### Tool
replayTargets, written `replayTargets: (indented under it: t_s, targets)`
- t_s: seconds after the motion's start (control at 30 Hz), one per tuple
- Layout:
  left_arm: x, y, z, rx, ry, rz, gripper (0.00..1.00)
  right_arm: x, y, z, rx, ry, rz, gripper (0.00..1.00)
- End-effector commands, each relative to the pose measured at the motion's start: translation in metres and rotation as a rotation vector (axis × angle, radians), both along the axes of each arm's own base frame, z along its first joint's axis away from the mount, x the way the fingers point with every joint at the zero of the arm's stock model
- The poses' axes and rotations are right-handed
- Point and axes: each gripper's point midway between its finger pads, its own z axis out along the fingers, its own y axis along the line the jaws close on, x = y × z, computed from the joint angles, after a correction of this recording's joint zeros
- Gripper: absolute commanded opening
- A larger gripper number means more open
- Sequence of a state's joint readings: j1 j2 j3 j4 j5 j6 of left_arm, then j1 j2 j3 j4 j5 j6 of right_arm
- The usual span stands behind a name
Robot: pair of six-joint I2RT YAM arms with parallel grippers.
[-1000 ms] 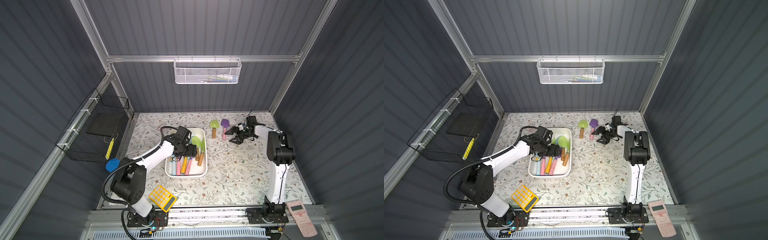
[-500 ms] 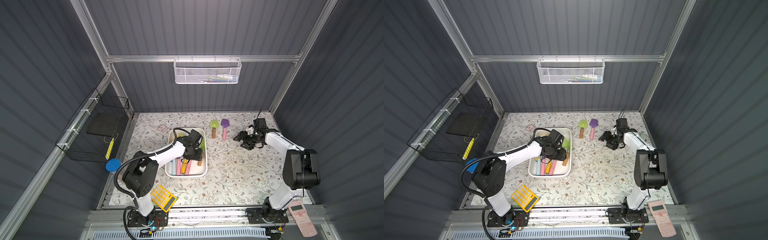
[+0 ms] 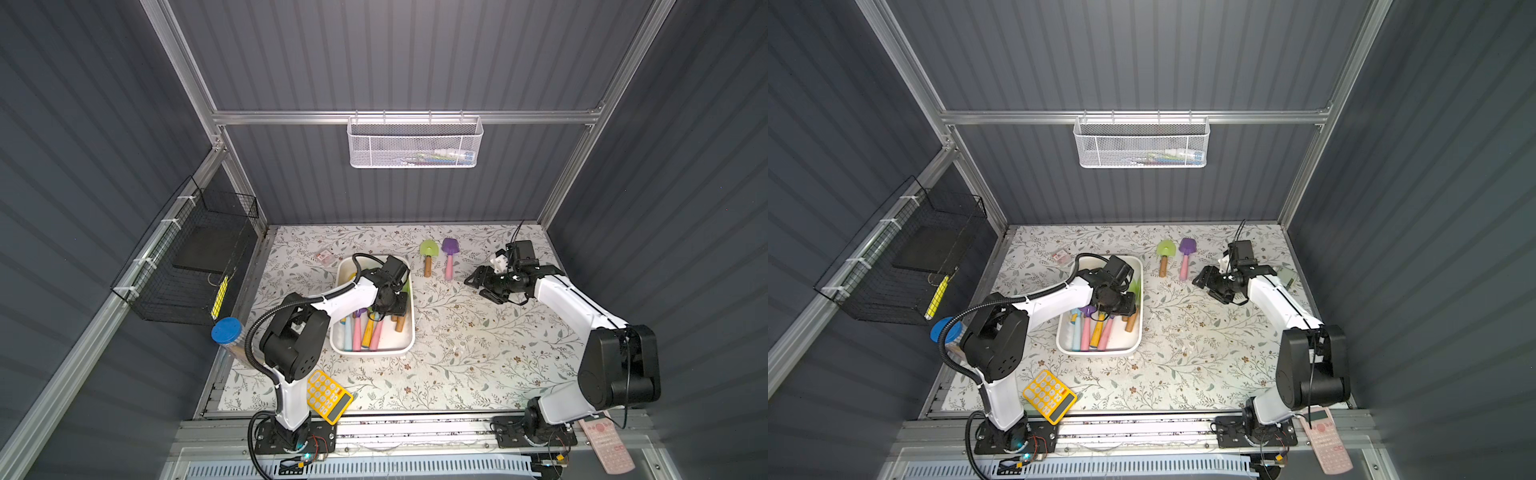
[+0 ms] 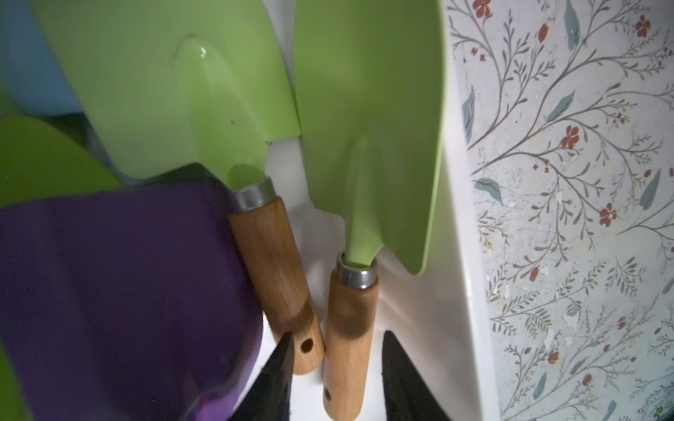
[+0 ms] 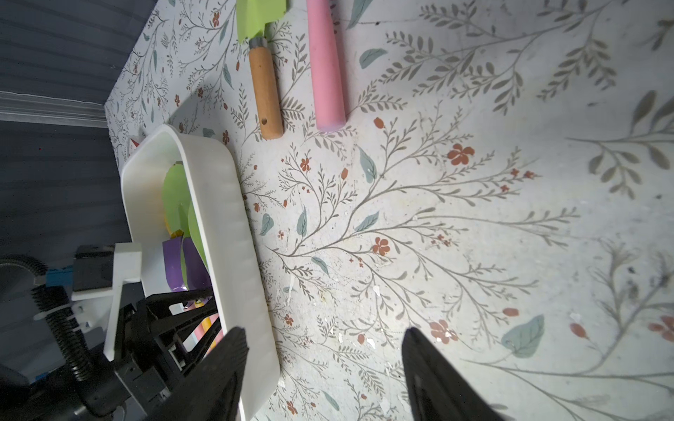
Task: Take the shovel out of the storage box
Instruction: Pick up the shovel from the storage box.
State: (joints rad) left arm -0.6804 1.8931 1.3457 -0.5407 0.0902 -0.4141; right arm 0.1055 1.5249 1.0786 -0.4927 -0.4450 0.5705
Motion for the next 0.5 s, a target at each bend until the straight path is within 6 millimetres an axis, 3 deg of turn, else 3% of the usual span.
replayTargets:
  t_s: [0.0, 0.13, 0.47]
  targets:
    - [0.002, -0.010, -0.002, -0.018, 0.014, -0.015, 0.37, -0.004, 0.003, 0.000, 0.008, -0.003, 0.003, 0.69]
    - [0.005, -0.013, -0.008, -0.016, 0.018, -0.025, 0.34, -0.006, 0.003, 0.001, 0.009, -0.005, 0.006, 0.69]
    - [0.009, -0.011, -0.028, 0.027, 0.052, -0.063, 0.36, -0.006, 0.006, 0.015, 0.024, -0.037, 0.009, 0.69]
